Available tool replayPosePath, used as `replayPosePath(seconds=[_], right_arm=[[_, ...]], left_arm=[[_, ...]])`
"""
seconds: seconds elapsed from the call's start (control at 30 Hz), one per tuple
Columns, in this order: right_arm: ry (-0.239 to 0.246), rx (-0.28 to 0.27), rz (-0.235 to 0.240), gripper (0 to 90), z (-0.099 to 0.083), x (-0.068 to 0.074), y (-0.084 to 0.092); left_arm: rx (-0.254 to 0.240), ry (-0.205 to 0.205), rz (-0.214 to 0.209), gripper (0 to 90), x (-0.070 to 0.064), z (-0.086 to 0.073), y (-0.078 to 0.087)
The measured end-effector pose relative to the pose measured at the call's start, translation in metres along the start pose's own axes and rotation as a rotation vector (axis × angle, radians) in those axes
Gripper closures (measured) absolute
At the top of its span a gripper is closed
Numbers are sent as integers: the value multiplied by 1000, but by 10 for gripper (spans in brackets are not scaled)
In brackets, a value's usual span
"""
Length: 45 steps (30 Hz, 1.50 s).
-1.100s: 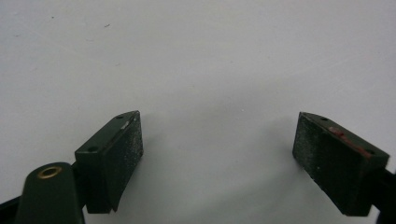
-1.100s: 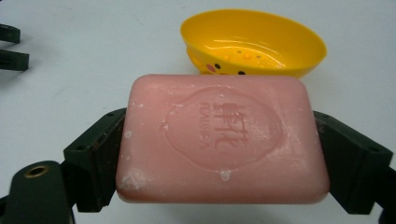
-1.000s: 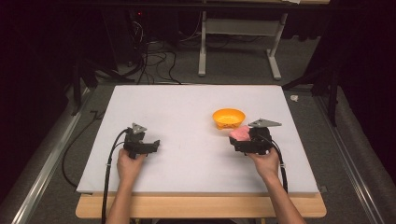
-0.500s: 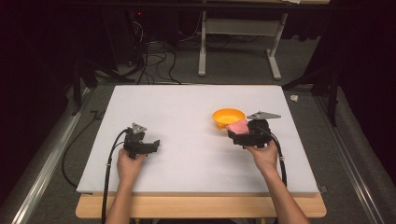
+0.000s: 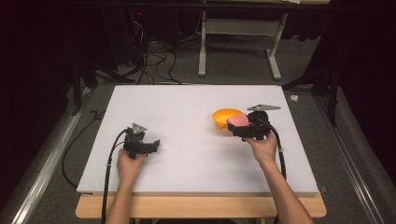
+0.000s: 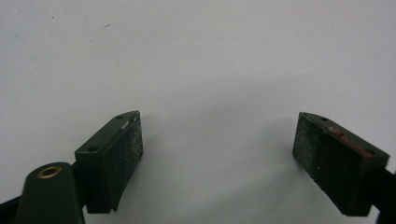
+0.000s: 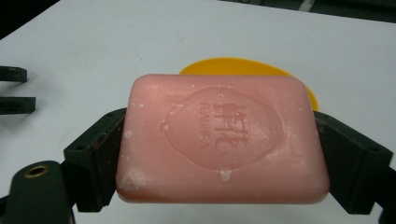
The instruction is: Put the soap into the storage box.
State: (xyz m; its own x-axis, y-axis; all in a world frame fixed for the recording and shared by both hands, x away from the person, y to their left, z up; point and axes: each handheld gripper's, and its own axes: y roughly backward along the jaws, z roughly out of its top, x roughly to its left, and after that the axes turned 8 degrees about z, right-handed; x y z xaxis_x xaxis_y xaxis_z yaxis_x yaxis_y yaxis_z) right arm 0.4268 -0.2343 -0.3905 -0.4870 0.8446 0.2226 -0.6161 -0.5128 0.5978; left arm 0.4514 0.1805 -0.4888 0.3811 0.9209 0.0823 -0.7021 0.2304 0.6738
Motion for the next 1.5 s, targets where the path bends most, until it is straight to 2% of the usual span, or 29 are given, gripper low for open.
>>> replayPosePath(seconds=[0.8,1.5], right_arm=[[-40,26,-49,139,17,-16,-20],[-64,74,-76,138,29,-19,-40]], left_arm=[[-1,2,1,166,0,0,0],[-1,2,1,165,0,0,0]])
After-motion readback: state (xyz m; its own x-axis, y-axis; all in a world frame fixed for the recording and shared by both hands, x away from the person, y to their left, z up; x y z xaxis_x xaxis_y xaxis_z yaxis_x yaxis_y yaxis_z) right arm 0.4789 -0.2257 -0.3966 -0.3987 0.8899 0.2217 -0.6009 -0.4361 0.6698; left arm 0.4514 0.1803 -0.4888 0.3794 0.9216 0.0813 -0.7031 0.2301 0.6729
